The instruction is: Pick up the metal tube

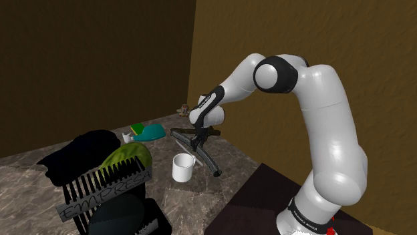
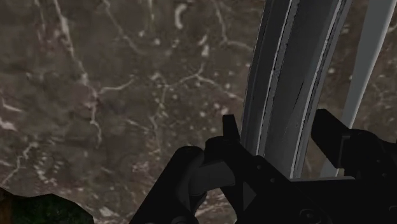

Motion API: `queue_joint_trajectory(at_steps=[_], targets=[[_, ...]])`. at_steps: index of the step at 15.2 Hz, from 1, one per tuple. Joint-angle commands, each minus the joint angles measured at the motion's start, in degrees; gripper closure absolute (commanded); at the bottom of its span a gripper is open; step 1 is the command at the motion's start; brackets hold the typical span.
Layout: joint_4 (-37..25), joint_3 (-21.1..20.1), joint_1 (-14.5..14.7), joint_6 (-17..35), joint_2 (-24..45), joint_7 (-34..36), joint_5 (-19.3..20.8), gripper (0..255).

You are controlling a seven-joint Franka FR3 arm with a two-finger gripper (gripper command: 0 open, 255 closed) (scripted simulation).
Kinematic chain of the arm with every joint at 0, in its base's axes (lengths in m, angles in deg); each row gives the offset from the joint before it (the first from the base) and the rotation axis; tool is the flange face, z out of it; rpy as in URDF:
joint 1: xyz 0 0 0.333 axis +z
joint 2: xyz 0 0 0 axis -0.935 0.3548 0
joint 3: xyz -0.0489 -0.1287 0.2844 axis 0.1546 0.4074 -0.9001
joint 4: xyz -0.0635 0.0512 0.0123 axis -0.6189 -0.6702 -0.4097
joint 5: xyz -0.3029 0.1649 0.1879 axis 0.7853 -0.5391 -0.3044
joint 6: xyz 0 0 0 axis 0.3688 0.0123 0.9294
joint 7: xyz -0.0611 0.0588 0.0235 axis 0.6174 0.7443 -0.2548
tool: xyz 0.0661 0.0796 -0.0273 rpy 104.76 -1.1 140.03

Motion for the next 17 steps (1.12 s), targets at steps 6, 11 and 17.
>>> queue_joint_trajectory(at_steps=[6,11,17], targets=[[0.6,0.5,0.4,-2.0,-2.6,0.5,0.6,255],[1.3,1.1,0.8,-4.5,-5.9,1.2,1.3,255],[1.7,1.8,1.3,-7.8,-9.6,2.0,2.2,255]])
